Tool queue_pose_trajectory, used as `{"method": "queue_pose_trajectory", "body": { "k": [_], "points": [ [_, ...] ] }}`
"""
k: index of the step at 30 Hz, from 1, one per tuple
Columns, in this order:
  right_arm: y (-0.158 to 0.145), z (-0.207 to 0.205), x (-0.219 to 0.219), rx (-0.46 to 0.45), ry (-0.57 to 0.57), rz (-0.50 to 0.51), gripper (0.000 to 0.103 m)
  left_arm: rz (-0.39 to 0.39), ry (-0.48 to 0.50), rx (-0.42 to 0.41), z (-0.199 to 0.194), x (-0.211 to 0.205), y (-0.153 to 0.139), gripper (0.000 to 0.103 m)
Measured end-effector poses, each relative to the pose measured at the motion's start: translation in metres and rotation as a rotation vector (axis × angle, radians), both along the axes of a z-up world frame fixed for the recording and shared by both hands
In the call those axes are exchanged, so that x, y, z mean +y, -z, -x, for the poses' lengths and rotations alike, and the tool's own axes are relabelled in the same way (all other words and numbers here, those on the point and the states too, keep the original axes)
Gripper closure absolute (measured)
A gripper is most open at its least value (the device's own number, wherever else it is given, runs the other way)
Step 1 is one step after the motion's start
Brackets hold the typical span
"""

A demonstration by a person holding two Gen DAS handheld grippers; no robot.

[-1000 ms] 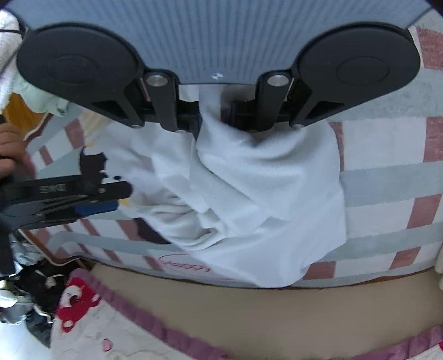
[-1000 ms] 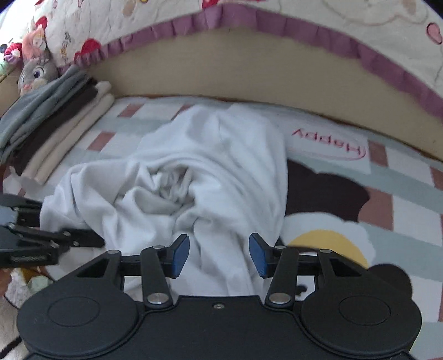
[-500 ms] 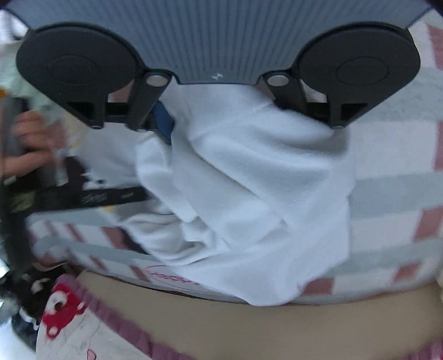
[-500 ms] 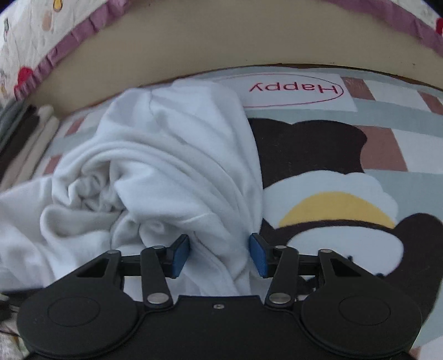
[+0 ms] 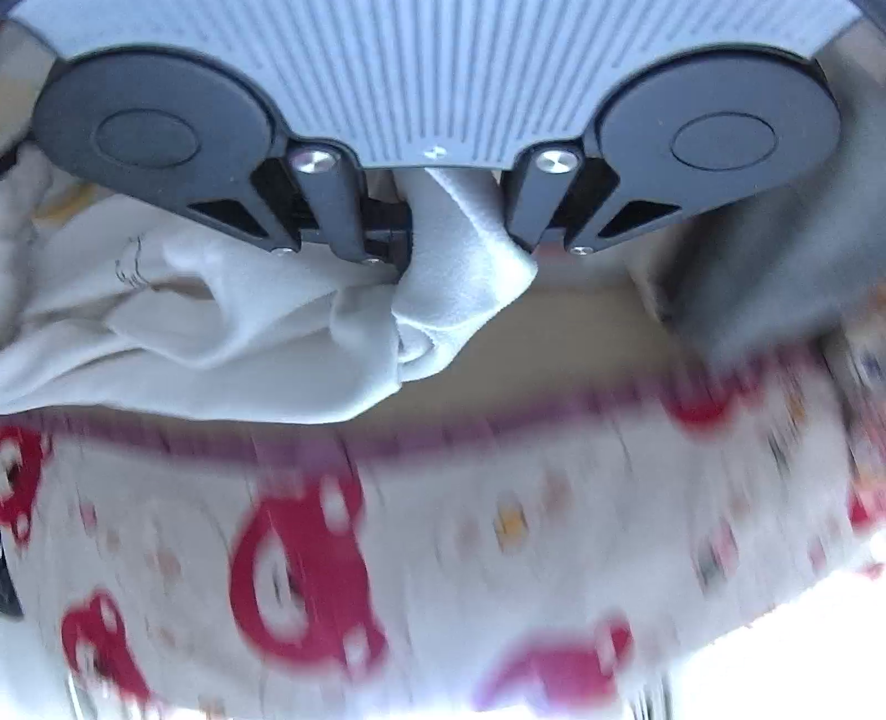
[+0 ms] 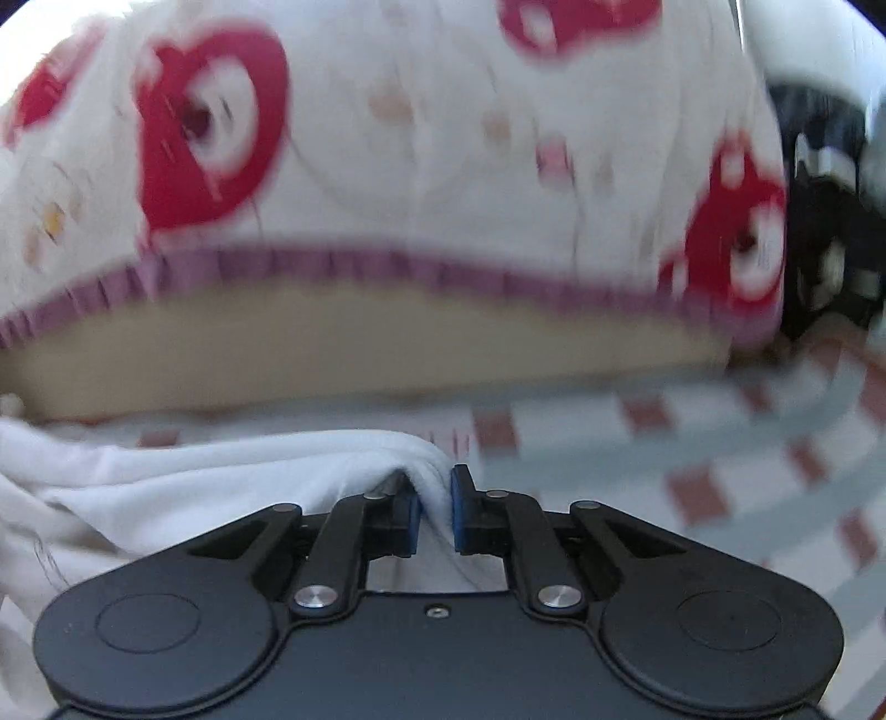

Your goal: Fold clothes

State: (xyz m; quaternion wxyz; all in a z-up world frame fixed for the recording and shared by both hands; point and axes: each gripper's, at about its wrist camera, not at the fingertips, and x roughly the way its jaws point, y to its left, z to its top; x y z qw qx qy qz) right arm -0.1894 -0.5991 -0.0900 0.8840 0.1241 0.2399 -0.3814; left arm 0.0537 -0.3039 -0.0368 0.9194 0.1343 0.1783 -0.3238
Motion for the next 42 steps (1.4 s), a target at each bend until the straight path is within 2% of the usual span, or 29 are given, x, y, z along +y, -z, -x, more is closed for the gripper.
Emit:
{"method": "queue_pose_trajectory", "body": {
  "k": [2, 5, 6, 8, 10, 11, 13, 16, 19, 20, 22, 24, 26, 29, 31, 32, 35, 37, 38, 40, 42],
  "points": [
    [-0.028, 0.010, 0.005, -0.032, -0.003, 0.080, 0.093, 0.066, -0.008, -0.115, 0.000, 0.007, -0.035, 0.093],
    [-0.064, 0.024, 0.010, -0.058, -0.011, 0.182, 0.093, 0.176, 0.031, -0.138, -0.002, 0.020, -0.076, 0.092],
    [-0.067, 0.027, 0.008, -0.038, -0.016, 0.194, 0.093, 0.190, 0.059, -0.098, -0.006, 0.022, -0.083, 0.092],
    [-0.074, 0.033, 0.005, 0.002, -0.026, 0.216, 0.093, 0.218, 0.092, 0.002, -0.012, 0.024, -0.079, 0.089],
    [-0.081, 0.039, 0.002, 0.042, -0.036, 0.239, 0.093, 0.187, 0.110, 0.151, -0.020, 0.017, -0.046, 0.084],
    [-0.075, 0.041, -0.003, 0.066, -0.033, 0.224, 0.093, 0.170, 0.118, 0.227, -0.025, 0.014, -0.029, 0.079],
    [-0.043, 0.048, -0.021, 0.074, -0.007, 0.119, 0.093, 0.127, 0.116, 0.371, -0.033, 0.005, 0.011, 0.070],
    [0.002, 0.043, -0.059, 0.141, 0.048, -0.097, 0.093, 0.051, 0.067, 0.550, -0.045, -0.008, 0.080, 0.068],
    [0.027, 0.032, -0.084, 0.225, 0.067, -0.184, 0.089, -0.071, -0.034, 0.659, -0.060, -0.014, 0.115, 0.068],
    [0.033, 0.028, -0.089, 0.262, 0.065, -0.223, 0.085, -0.098, -0.052, 0.672, -0.065, -0.013, 0.121, 0.063],
    [0.045, 0.024, -0.099, 0.316, 0.067, -0.327, 0.057, -0.065, -0.066, 0.694, -0.073, -0.002, 0.122, 0.059],
    [0.057, 0.033, -0.109, 0.266, 0.098, -0.473, 0.057, 0.004, -0.078, 0.715, -0.079, 0.007, 0.120, 0.059],
    [0.061, 0.044, -0.113, 0.210, 0.113, -0.562, 0.057, 0.022, -0.066, 0.684, -0.073, 0.012, 0.116, 0.061],
    [0.043, 0.052, -0.104, 0.155, 0.116, -0.506, 0.057, -0.029, -0.014, 0.564, -0.056, 0.005, 0.108, 0.062],
    [0.027, 0.054, -0.093, 0.113, 0.087, -0.427, 0.056, -0.045, -0.035, 0.471, -0.042, 0.000, 0.098, 0.066],
    [0.016, 0.051, -0.085, 0.085, 0.042, -0.356, 0.056, -0.053, -0.046, 0.424, -0.035, -0.002, 0.093, 0.066],
    [-0.011, 0.038, -0.059, 0.017, -0.131, -0.180, 0.055, -0.053, -0.015, 0.369, -0.026, -0.004, 0.085, 0.066],
    [-0.020, 0.027, -0.040, 0.014, -0.294, -0.149, 0.055, -0.052, 0.007, 0.334, -0.021, -0.005, 0.079, 0.066],
    [-0.020, 0.021, -0.030, 0.024, -0.389, -0.164, 0.052, -0.052, 0.018, 0.316, -0.018, -0.006, 0.076, 0.066],
    [-0.008, 0.007, -0.008, 0.092, -0.542, -0.201, 0.051, -0.044, 0.079, 0.379, -0.014, -0.008, 0.078, 0.066],
    [0.006, -0.006, 0.020, 0.194, -0.606, -0.147, 0.051, -0.045, 0.154, 0.429, -0.009, -0.013, 0.081, 0.066]
  ]
}}
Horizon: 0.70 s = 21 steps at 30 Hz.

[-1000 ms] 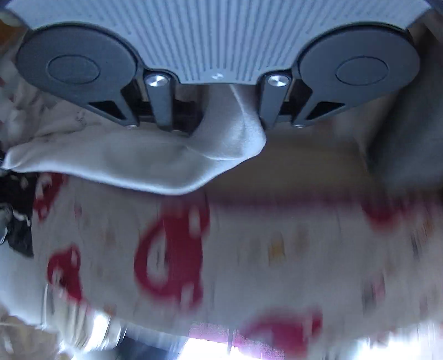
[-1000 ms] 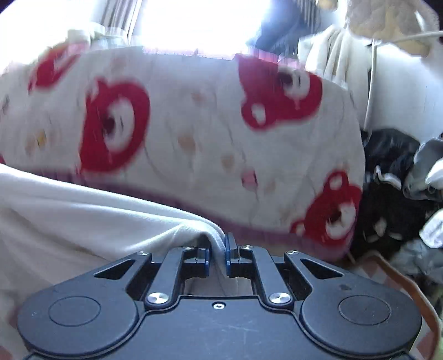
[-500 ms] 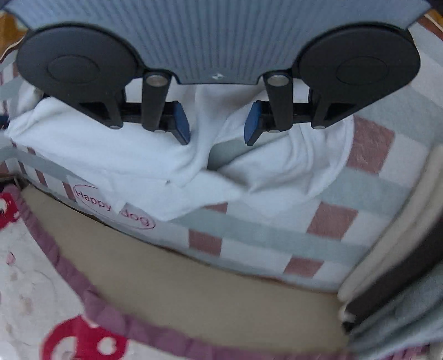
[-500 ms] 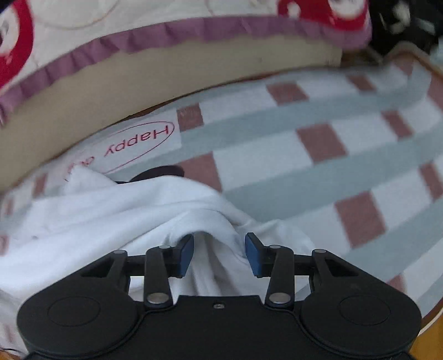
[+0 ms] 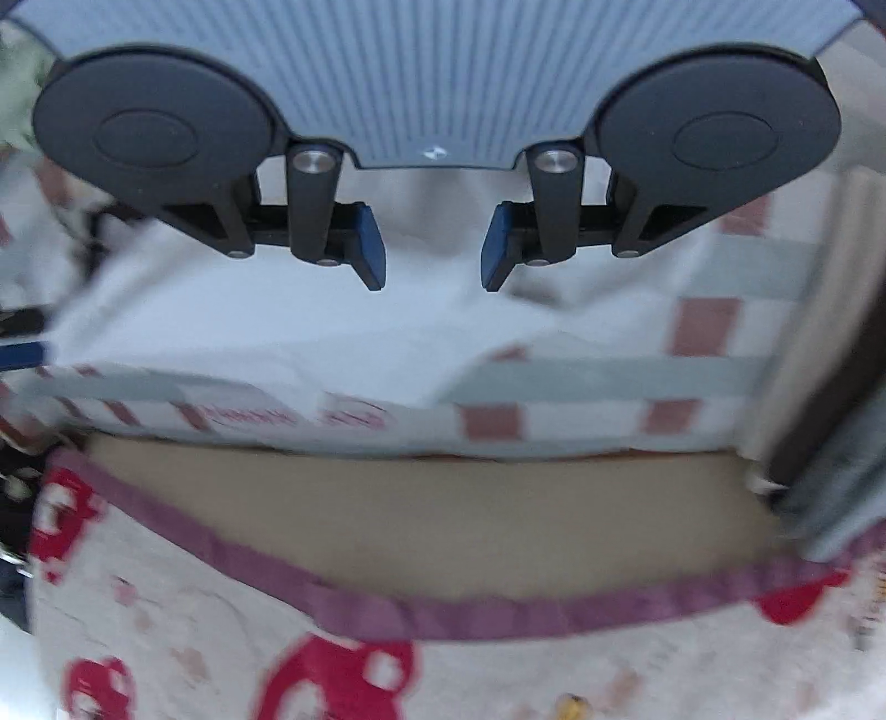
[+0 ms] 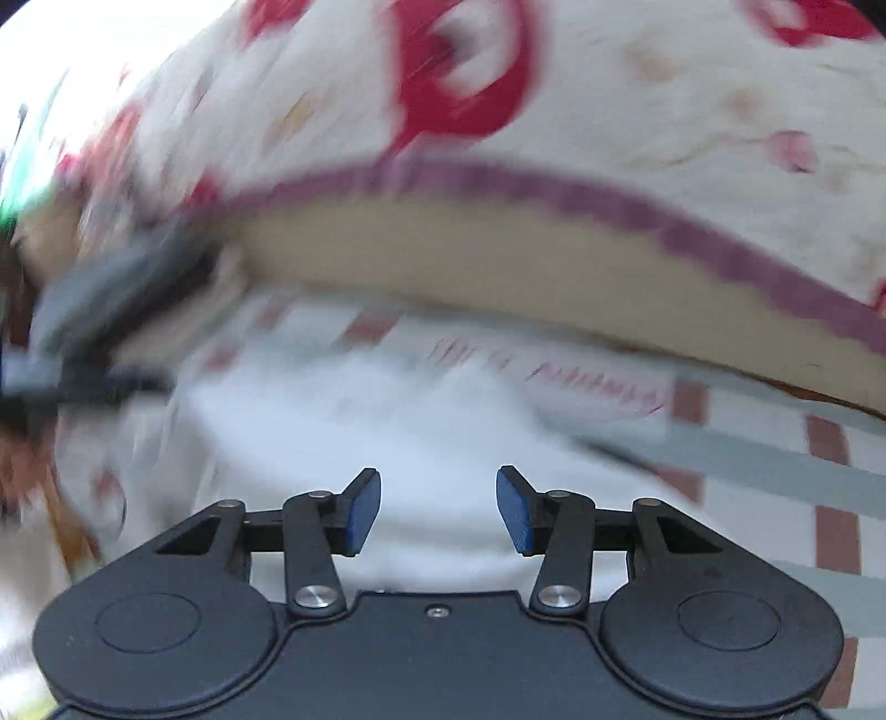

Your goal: Fold clothes

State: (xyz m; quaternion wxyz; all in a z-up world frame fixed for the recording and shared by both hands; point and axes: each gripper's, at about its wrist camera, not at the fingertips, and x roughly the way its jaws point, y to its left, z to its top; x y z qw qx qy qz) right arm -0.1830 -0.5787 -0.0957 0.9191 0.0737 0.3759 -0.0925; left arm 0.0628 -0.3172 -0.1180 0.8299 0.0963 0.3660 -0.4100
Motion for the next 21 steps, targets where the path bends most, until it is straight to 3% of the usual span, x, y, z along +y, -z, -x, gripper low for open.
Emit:
{"method": "queue_pose_trajectory", "body": {
  "k": [3, 5, 7, 11, 14, 16, 17, 18, 19, 21],
  "points": [
    [0.015, -0.017, 0.034, 0.106, -0.122, 0.147, 0.051, 0.012, 0.093, 0.044, 0.008, -0.012, 0.003, 0.065],
    [0.027, -0.022, 0.043, 0.148, -0.161, 0.227, 0.051, 0.023, 0.094, 0.026, 0.009, -0.013, 0.000, 0.063],
    [0.042, -0.028, 0.044, 0.214, -0.168, 0.272, 0.049, 0.036, 0.116, 0.011, 0.008, -0.011, -0.001, 0.062],
    [0.077, -0.040, 0.041, 0.362, -0.176, 0.377, 0.049, 0.003, 0.140, 0.081, 0.001, -0.016, 0.011, 0.062],
    [0.094, -0.048, 0.035, 0.406, -0.159, 0.433, 0.052, -0.050, 0.172, 0.148, 0.005, -0.026, 0.022, 0.062],
    [0.099, -0.053, 0.028, 0.397, -0.113, 0.459, 0.056, -0.078, 0.211, 0.120, 0.015, -0.033, 0.026, 0.062],
    [0.097, -0.054, 0.024, 0.378, -0.093, 0.458, 0.065, -0.099, 0.235, 0.089, 0.020, -0.036, 0.027, 0.062],
    [0.093, -0.054, 0.020, 0.348, -0.072, 0.449, 0.089, -0.119, 0.259, 0.058, 0.026, -0.039, 0.028, 0.061],
    [0.085, -0.052, 0.017, 0.305, -0.051, 0.445, 0.102, -0.139, 0.282, 0.026, 0.032, -0.043, 0.029, 0.060],
    [0.067, -0.046, 0.012, 0.208, -0.010, 0.441, 0.102, -0.161, 0.316, -0.035, 0.038, -0.045, 0.028, 0.053]
  ]
}}
